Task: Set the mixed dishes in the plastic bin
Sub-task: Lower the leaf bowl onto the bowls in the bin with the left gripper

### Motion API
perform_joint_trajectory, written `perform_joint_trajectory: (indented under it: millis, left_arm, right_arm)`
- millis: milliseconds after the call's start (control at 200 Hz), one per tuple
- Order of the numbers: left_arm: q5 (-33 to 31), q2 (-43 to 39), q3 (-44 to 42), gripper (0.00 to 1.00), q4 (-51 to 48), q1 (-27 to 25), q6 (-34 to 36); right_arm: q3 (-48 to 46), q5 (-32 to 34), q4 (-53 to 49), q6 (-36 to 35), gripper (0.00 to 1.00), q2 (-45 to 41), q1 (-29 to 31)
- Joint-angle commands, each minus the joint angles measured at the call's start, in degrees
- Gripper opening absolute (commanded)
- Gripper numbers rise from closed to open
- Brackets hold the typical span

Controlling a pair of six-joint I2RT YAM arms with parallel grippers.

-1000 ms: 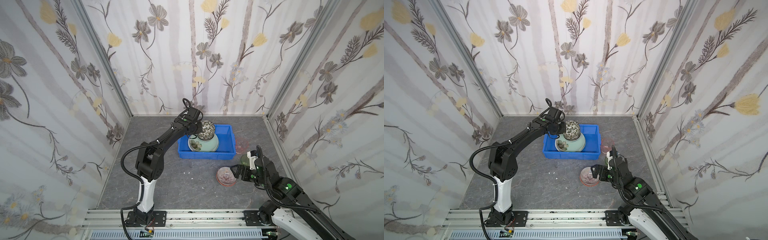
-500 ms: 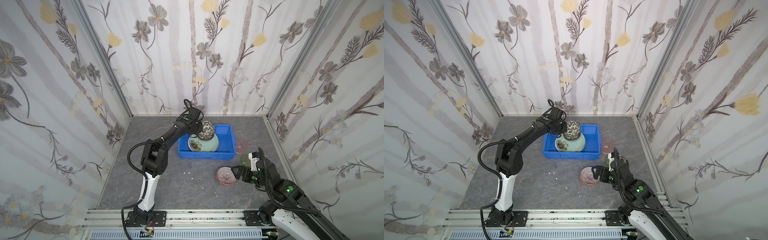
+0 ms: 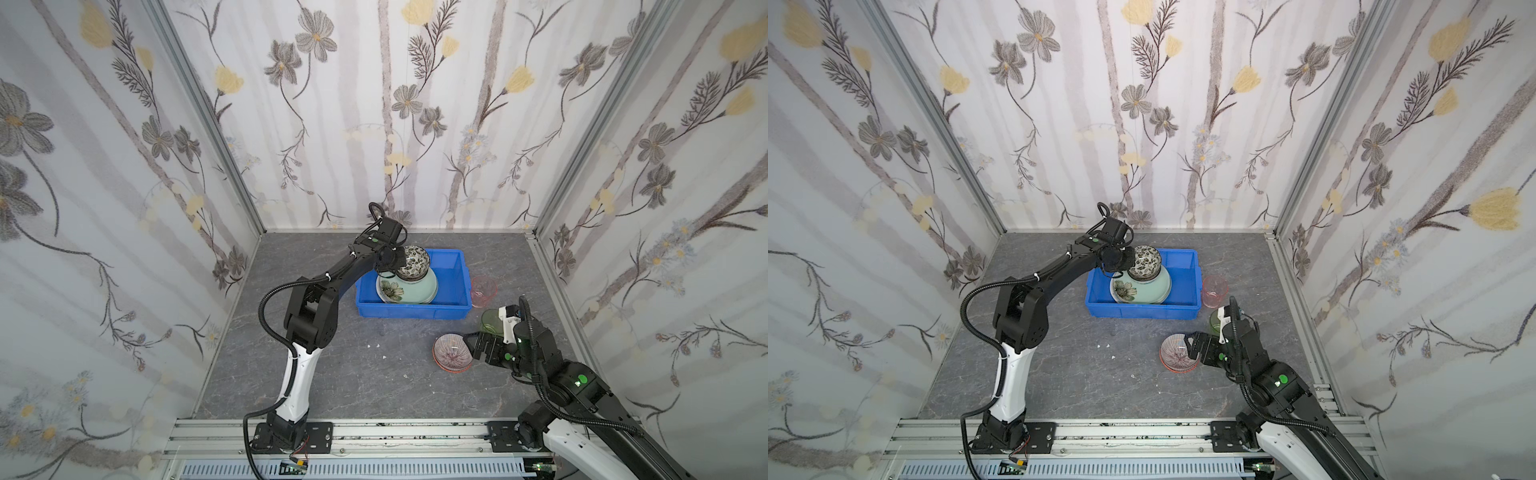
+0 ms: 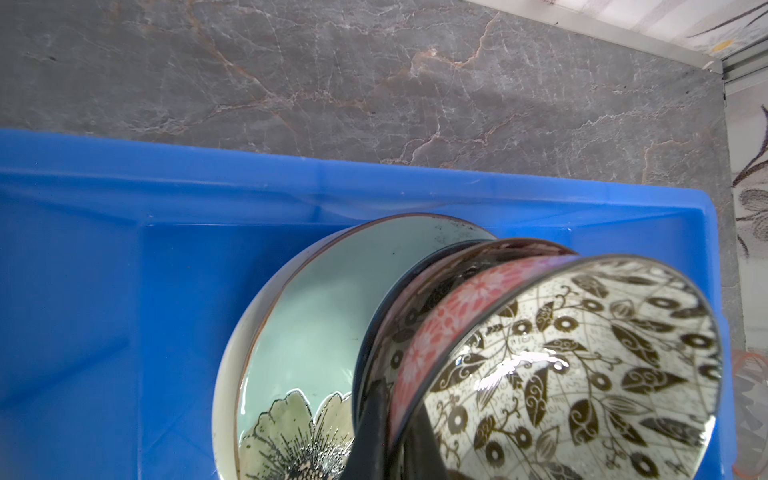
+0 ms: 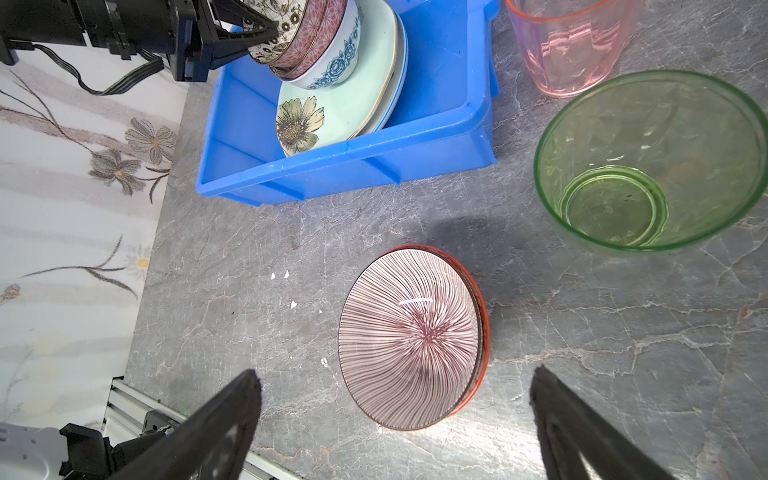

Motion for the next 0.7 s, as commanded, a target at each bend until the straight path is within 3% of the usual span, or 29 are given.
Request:
perform_joint_trajectory:
  millis: [0,695]
  left_arm:
    - [1.34,0.47,-0.19,0.05,1.63,0.07,-0.61]
    - [1.51,-1.34,-0.90,0.23,1.63,0.04,-0.11]
  right_arm:
    - [-0.04,0.09,1.50,0.41,1.00,-0.10,-0.01]
    - [0.28,0.06,0.88,0.31,1.00,-1.07,-0.21]
